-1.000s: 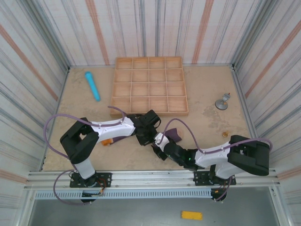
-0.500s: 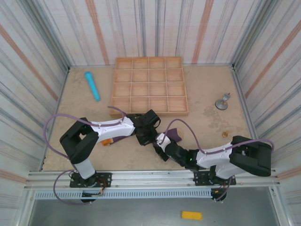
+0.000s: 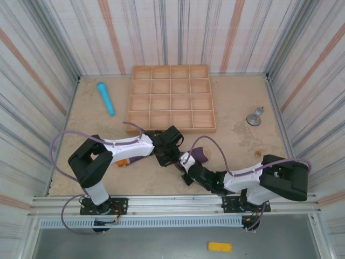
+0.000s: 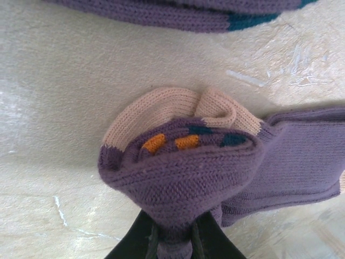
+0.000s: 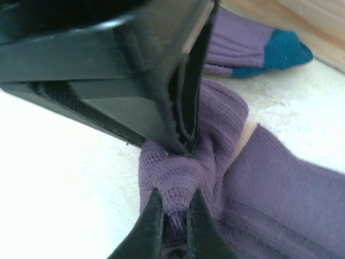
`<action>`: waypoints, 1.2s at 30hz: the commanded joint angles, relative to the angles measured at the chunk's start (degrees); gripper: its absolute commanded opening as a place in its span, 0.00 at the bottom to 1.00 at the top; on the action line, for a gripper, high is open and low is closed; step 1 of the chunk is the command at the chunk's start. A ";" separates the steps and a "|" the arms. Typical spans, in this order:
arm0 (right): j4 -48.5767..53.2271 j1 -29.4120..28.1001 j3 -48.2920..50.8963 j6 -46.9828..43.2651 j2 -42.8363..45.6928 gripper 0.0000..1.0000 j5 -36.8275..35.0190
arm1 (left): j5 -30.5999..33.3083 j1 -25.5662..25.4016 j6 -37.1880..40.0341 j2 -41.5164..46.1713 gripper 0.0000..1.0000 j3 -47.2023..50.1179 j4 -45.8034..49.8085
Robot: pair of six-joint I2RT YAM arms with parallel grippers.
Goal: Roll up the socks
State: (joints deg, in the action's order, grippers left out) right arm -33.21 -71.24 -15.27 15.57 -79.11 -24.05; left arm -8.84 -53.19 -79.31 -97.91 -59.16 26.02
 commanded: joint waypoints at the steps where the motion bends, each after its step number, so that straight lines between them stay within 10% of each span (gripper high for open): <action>1: 3.91 0.49 0.30 5.11 -0.85 0.00 1.22 | 1.63 0.19 1.11 1.76 0.16 1.64 1.17; 5: 3.82 1.20 2.62 9.65 0.59 0.00 3.21 | 2.45 -0.02 2.71 3.18 0.70 1.05 1.46; 8: 4.80 2.48 3.85 13.28 1.20 0.00 5.44 | 4.47 0.18 5.70 4.33 0.83 -0.14 3.02; 36: 26.98 27.04 12.92 44.61 16.28 0.00 27.82 | 2.21 -0.23 14.72 7.21 0.69 4.32 -8.15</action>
State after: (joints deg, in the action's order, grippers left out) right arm -25.34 -45.30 -5.61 56.38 -62.28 2.61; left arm -5.32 -52.99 -67.16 -89.27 -53.95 20.34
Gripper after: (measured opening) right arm 0.118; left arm 0.696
